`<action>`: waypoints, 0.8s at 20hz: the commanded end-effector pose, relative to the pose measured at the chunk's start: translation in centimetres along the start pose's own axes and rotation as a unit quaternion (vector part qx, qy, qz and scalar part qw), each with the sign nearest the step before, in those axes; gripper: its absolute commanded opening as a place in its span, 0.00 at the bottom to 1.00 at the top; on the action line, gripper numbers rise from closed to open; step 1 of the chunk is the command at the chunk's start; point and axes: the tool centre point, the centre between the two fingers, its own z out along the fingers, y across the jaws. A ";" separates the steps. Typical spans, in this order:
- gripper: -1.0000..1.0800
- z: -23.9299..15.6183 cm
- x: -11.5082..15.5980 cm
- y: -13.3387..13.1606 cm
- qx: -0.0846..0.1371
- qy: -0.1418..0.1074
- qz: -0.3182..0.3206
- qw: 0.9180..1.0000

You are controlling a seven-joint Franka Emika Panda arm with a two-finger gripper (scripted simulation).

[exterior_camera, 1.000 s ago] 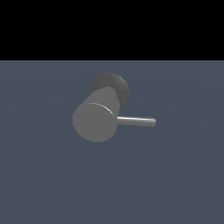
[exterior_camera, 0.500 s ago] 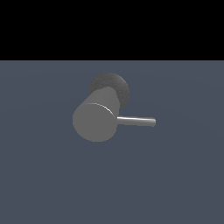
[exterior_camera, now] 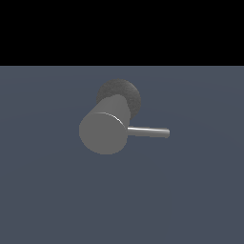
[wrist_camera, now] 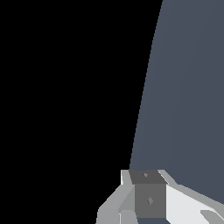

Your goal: Turn on the faucet by rotating a designated handle.

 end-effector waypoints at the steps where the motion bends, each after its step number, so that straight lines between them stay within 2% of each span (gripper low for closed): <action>1: 0.00 -1.2 1.2 0.4 0.044 0.024 0.015 0.999; 4: 0.00 -2.7 2.5 1.3 0.094 0.055 0.036 0.993; 8: 0.00 -4.7 4.4 3.0 0.156 0.097 0.067 0.981; 12: 0.00 -6.8 6.1 5.3 0.212 0.143 0.103 0.961; 16: 0.00 -8.8 7.7 8.3 0.261 0.190 0.141 0.936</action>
